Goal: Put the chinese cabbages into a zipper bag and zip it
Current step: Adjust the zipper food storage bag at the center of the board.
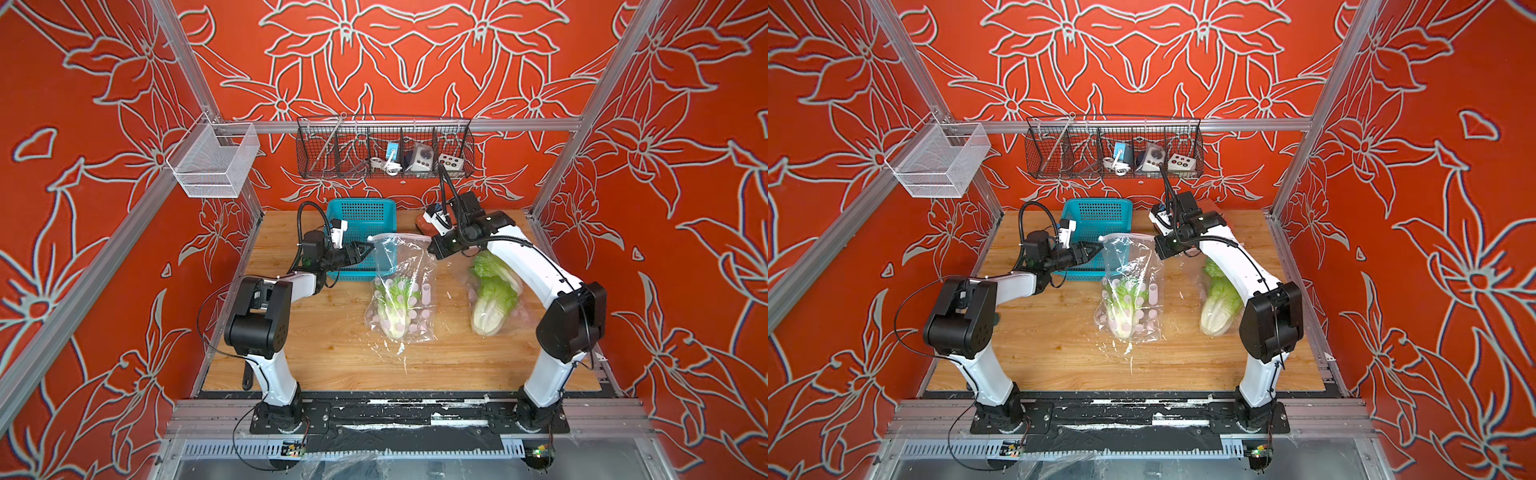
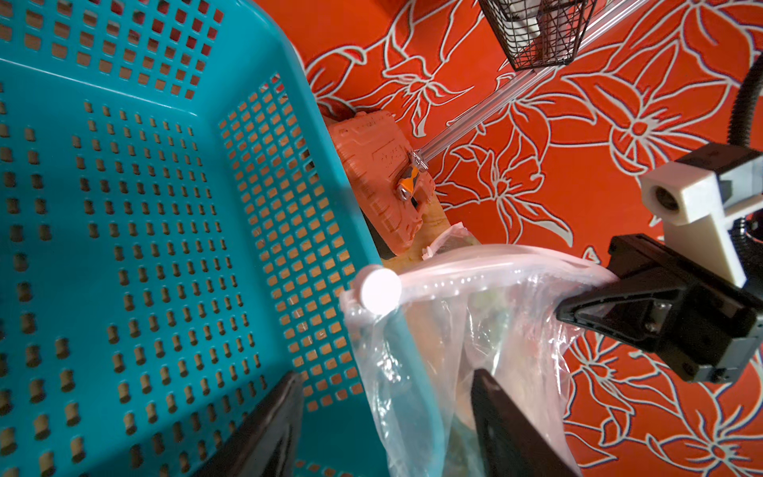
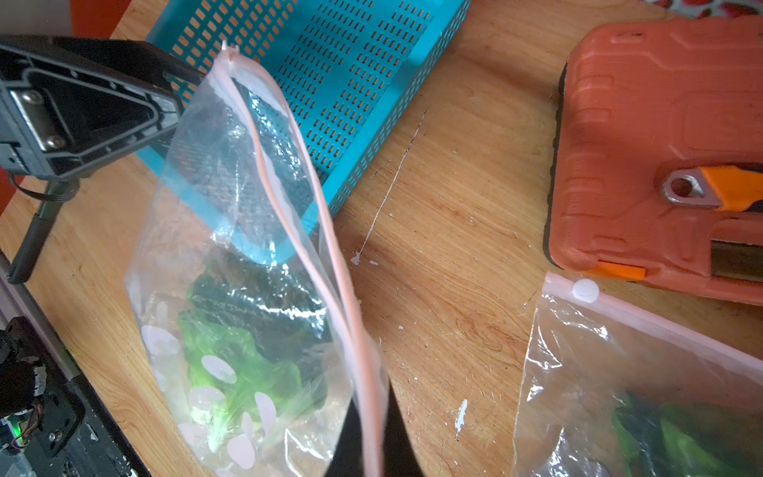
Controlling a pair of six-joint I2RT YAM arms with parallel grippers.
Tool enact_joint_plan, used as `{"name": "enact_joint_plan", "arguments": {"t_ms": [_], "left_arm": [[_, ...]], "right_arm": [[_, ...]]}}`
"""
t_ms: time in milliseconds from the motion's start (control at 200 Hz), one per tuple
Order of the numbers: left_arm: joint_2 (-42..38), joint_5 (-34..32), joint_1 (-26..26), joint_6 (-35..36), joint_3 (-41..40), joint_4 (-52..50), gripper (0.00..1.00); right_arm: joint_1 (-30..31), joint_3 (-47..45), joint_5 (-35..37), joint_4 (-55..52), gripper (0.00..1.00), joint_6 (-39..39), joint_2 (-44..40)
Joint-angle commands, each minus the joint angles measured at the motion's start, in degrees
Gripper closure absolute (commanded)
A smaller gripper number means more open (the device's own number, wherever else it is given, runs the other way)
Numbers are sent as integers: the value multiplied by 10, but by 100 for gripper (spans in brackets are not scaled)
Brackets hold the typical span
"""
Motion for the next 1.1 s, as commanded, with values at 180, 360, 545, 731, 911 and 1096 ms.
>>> {"name": "enact_joint_plan", "arguments": {"t_ms": [180, 360, 545, 731, 911, 1096], "left_arm": [[63, 59, -18, -85, 28, 155, 39], [67, 72, -18, -96, 34, 175, 55], [43, 86, -6, -91, 25, 169, 79], [-22, 90, 13, -69, -6, 137, 95], [-125, 88, 15, -16, -44, 72, 97], [-223, 96, 16, 61, -53, -9, 98]], "right_arm": [[-5, -1, -20, 2, 100, 1, -8], [-10, -2, -23, 0, 100, 1, -11], [-15, -3, -35, 1, 100, 6, -21], [-23, -36, -61, 30, 100, 28, -67], [-29, -91, -92, 62, 100, 47, -123], [-34, -110, -99, 58, 100, 38, -155]]}}
